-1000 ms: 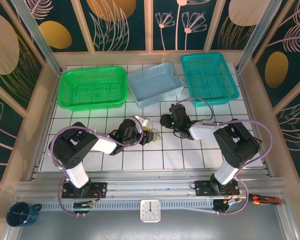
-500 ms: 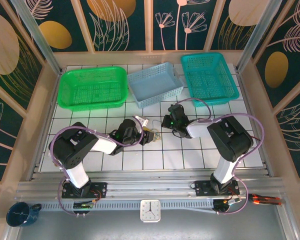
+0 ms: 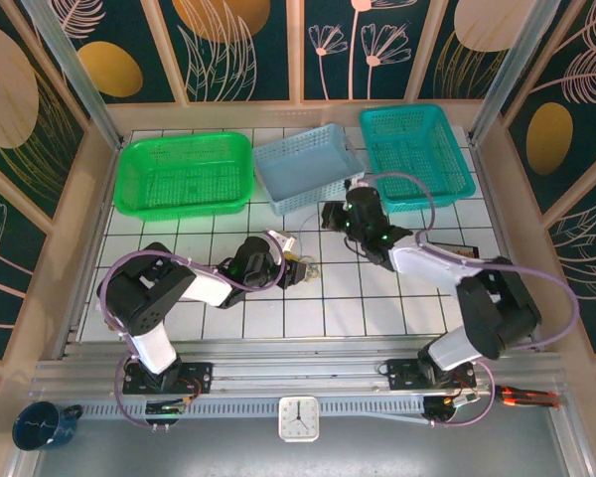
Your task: Untangle the cables
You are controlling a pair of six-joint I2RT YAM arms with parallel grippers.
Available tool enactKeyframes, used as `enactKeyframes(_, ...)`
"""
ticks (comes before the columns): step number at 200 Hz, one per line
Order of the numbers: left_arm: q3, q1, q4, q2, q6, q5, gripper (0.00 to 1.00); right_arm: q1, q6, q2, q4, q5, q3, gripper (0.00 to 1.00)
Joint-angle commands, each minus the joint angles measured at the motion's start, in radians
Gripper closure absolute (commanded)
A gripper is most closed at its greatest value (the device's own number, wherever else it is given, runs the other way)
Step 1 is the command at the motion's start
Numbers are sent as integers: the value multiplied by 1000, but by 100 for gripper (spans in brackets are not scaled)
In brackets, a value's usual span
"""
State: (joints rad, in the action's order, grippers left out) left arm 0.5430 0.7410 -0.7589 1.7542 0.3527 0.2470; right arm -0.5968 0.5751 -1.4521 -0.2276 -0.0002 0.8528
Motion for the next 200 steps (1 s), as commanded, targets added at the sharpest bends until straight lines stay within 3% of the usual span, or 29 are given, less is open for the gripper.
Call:
enactKeyframes(1,5,5,-7,28,1,12,54,4,-41,98,37,-35,116,100)
enactKeyframes(47,-2,5,-21,46,8,18,55,2,-69,175,80,-99,340,100)
enactKeyframes(98,-14,5,-29,57,9,22,56,5,-58,205,48,-113,458,100)
enactKeyframes(200,-28,5,-36,41,13,16,56,43,-105,135,11,-72,690,100)
